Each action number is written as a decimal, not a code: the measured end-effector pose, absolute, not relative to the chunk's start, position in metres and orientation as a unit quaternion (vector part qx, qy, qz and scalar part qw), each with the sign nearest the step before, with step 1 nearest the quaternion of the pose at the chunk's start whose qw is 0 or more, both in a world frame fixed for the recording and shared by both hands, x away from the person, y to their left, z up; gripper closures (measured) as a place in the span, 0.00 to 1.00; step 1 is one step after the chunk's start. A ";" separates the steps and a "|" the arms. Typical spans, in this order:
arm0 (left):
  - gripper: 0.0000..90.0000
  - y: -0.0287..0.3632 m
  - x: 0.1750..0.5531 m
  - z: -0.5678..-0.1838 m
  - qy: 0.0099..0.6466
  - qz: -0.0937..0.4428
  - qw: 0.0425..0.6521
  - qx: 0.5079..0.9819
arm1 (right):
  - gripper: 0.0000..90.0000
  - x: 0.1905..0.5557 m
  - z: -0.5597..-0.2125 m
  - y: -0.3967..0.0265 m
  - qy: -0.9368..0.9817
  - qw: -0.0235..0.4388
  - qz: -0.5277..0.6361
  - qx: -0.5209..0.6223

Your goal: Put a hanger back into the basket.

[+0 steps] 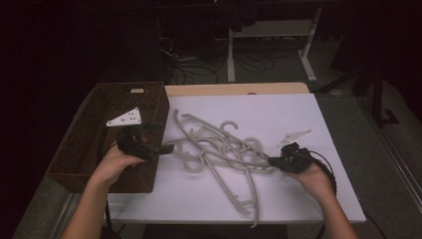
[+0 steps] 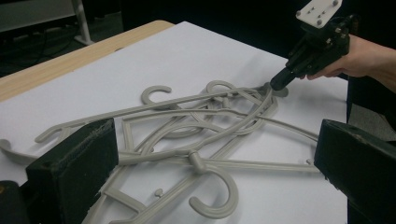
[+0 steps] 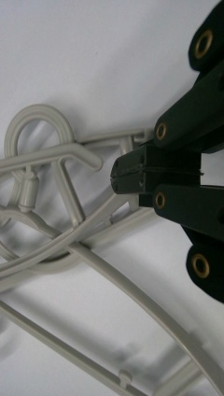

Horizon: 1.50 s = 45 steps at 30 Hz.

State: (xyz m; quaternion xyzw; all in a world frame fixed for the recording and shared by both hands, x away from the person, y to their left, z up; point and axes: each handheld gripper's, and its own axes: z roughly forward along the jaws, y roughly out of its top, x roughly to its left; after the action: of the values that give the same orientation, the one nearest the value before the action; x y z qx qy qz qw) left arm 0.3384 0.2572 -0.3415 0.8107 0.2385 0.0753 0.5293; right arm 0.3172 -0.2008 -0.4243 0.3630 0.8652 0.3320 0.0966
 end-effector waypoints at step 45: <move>0.00 0.261 0.339 -0.341 0.244 0.078 0.531 0.808 | 0.99 0.380 -0.432 -0.148 0.858 0.131 0.335 0.367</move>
State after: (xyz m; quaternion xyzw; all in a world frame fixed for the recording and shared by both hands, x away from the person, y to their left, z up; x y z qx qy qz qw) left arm 0.3385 0.2611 -0.3414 0.8080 0.2438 0.0782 0.5307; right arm 0.3797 -0.1482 -0.4322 0.3672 0.8577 0.3349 0.1313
